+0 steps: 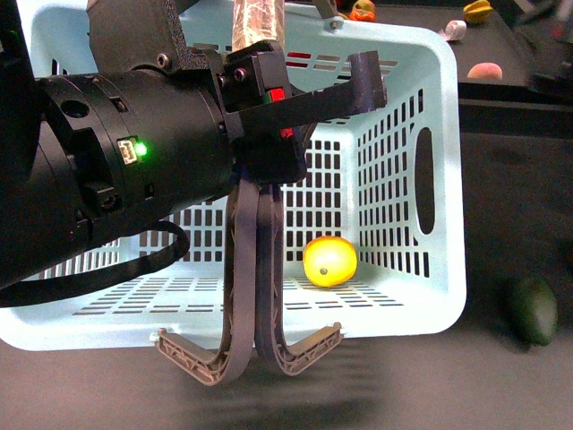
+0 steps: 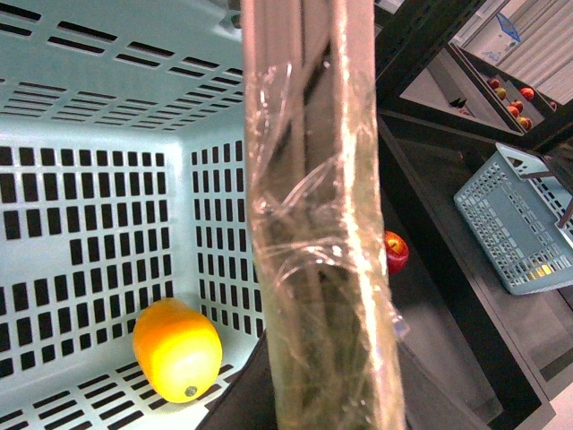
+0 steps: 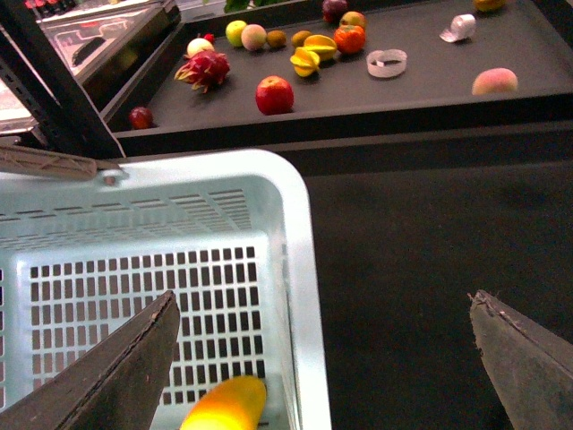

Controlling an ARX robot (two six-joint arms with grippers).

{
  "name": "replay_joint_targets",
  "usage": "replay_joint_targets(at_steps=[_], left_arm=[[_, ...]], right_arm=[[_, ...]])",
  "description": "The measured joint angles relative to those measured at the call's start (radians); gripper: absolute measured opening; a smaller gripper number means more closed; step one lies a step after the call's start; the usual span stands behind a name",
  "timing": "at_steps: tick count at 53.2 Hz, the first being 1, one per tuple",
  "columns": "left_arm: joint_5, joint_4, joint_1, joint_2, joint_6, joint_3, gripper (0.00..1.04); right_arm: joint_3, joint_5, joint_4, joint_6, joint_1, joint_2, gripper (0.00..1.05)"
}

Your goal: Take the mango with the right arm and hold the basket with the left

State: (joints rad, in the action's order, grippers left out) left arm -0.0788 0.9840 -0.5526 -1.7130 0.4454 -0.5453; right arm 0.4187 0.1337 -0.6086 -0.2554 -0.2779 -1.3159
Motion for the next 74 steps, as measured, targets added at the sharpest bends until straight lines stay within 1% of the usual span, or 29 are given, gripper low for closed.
replay_joint_targets(at_steps=[4, 10, 18, 22, 25, 29, 43, 45, 47, 48, 50, 52, 56, 58, 60, 61, 63, 65, 69, 71, 74], left_arm=[[-0.002, 0.000, 0.000, 0.000, 0.001, 0.000, 0.09], [-0.010, 0.000, -0.002, 0.000, 0.001, 0.000, 0.09], [-0.010, 0.000, -0.002, 0.000, 0.001, 0.000, 0.09], [-0.008, 0.000, -0.002, 0.000, 0.001, 0.000, 0.09], [-0.006, 0.000, -0.002, 0.000, 0.001, 0.000, 0.09], [-0.006, 0.000, -0.002, 0.000, 0.001, 0.000, 0.09], [-0.003, 0.000, -0.001, 0.000, 0.002, 0.000, 0.09], [-0.005, 0.000, -0.001, 0.000, 0.002, 0.000, 0.09], [-0.005, 0.000, -0.001, 0.000, 0.002, 0.000, 0.09], [-0.005, 0.000, -0.001, 0.000, 0.002, 0.000, 0.09], [-0.007, 0.000, -0.002, 0.000, 0.000, 0.000, 0.09], [-0.006, 0.000, -0.002, 0.000, 0.000, 0.000, 0.09], [-0.006, 0.000, -0.001, 0.000, 0.003, 0.000, 0.09], [-0.005, 0.000, -0.001, 0.000, 0.003, 0.000, 0.09], [-0.005, 0.000, -0.001, 0.000, 0.002, 0.000, 0.09], [-0.005, 0.000, -0.001, 0.000, 0.000, 0.000, 0.09], [-0.004, 0.000, -0.001, 0.000, 0.000, 0.000, 0.09], [-0.004, 0.000, -0.001, 0.000, 0.001, 0.000, 0.09], [-0.005, 0.000, -0.001, 0.000, 0.003, 0.000, 0.09], [-0.005, 0.000, -0.001, 0.000, 0.002, 0.000, 0.09], [-0.006, 0.000, -0.001, 0.000, 0.001, 0.000, 0.09]], right_arm=[[-0.084, 0.024, 0.029, -0.005, 0.009, 0.114, 0.97], [-0.199, 0.050, 0.132, -0.030, 0.034, 0.307, 0.97], [-0.294, 0.100, 0.323, -0.074, 0.045, 0.560, 0.97], [-0.323, 0.156, 0.434, -0.089, 0.042, 0.703, 0.97], [-0.336, 0.168, 0.498, -0.097, 0.042, 0.794, 0.97], [-0.340, 0.171, 0.514, -0.101, 0.042, 0.855, 0.97], [-0.341, 0.166, 0.511, -0.100, 0.043, 0.865, 0.96], [-0.362, 0.131, 0.445, -0.063, 0.053, 0.874, 0.93], [-0.402, 0.076, 0.331, -0.003, 0.073, 0.891, 0.86], [-0.409, 0.067, 0.309, 0.026, 0.077, 0.896, 0.84], [-0.414, 0.043, 0.259, 0.095, 0.093, 0.917, 0.77], [-0.413, 0.030, 0.244, 0.135, 0.105, 0.935, 0.72], [-0.414, 0.013, 0.259, 0.187, 0.125, 0.972, 0.61], [-0.414, 0.000, 0.275, 0.207, 0.138, 0.988, 0.54], [-0.414, -0.045, 0.301, 0.224, 0.170, 1.010, 0.45], [-0.414, -0.095, 0.317, 0.229, 0.205, 1.024, 0.40], [-0.414, -0.125, 0.333, 0.237, 0.242, 1.040, 0.33], [-0.414, -0.127, 0.341, 0.241, 0.260, 1.051, 0.27], [-0.414, -0.130, 0.375, 0.246, 0.274, 1.086, 0.08], [-0.414, -0.132, 0.388, 0.252, 0.275, 1.100, 0.01], [-0.414, -0.132, 0.407, 0.251, 0.275, 1.118, 0.02]])
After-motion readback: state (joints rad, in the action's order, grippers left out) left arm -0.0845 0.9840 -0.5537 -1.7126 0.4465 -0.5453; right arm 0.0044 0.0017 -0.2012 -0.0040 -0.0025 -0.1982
